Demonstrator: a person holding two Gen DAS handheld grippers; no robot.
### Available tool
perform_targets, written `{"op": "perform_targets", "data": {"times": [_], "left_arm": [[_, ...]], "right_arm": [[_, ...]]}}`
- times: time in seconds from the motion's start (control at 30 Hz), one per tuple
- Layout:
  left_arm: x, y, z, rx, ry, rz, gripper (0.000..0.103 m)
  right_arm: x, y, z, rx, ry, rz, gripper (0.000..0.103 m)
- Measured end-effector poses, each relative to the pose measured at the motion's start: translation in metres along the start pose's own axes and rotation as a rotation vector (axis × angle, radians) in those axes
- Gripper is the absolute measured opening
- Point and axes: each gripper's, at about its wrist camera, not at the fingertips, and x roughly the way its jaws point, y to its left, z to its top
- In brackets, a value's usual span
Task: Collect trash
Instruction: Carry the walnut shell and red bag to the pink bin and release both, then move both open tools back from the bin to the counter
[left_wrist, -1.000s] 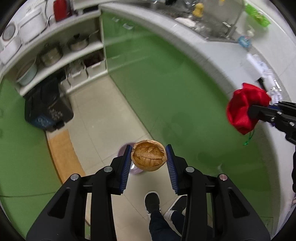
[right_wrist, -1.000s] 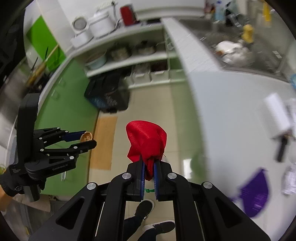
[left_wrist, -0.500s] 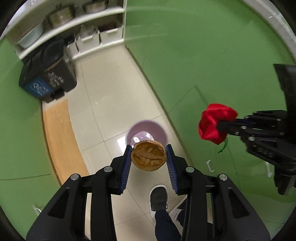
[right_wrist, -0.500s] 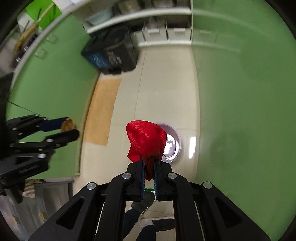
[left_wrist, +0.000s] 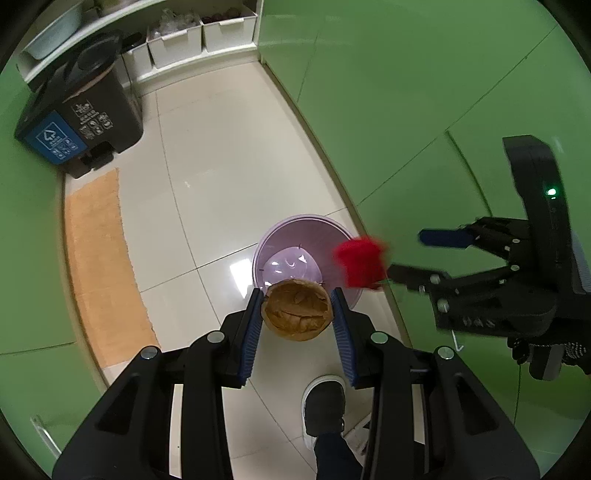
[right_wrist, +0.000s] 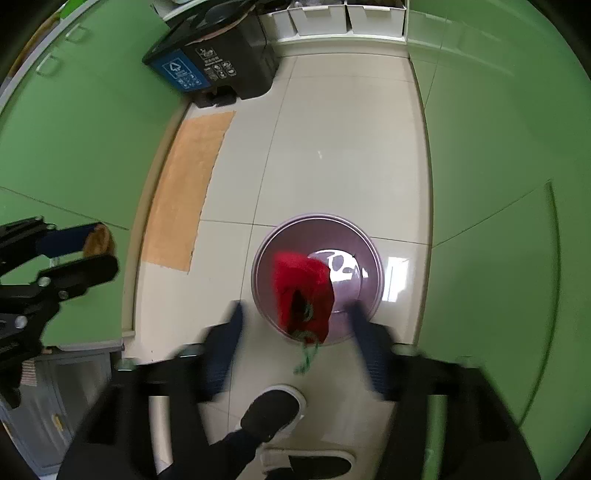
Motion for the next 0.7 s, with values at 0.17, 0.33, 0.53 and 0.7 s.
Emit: {"op": "perform_targets", "data": {"times": [0.17, 0.33, 0.53, 0.7], "left_arm": [[0.025, -0.005, 0.005, 0.012, 0.018, -0.019, 0.037], [0.044, -0.021, 0.015, 0.039, 0.034, -0.033, 0.037], [0.065, -0.039, 0.028, 0.075, 0.048, -0.034, 0.037], [0.074, -0.052, 0.032, 0.111, 0.057, -0.018, 0.038]], "right_arm": [[0.003, -0.011, -0.008, 0.04, -0.009, -0.03, 0.087], [-0.009, -0.021, -0.019, 0.06, -0.016, -0.082, 0.088], [-0.026, -0.03, -0.031, 0.077, -0.039, -0.124, 0.089], [-0.032, -0.041, -0.044, 0.094, -0.063, -0.122, 0.089]]}}
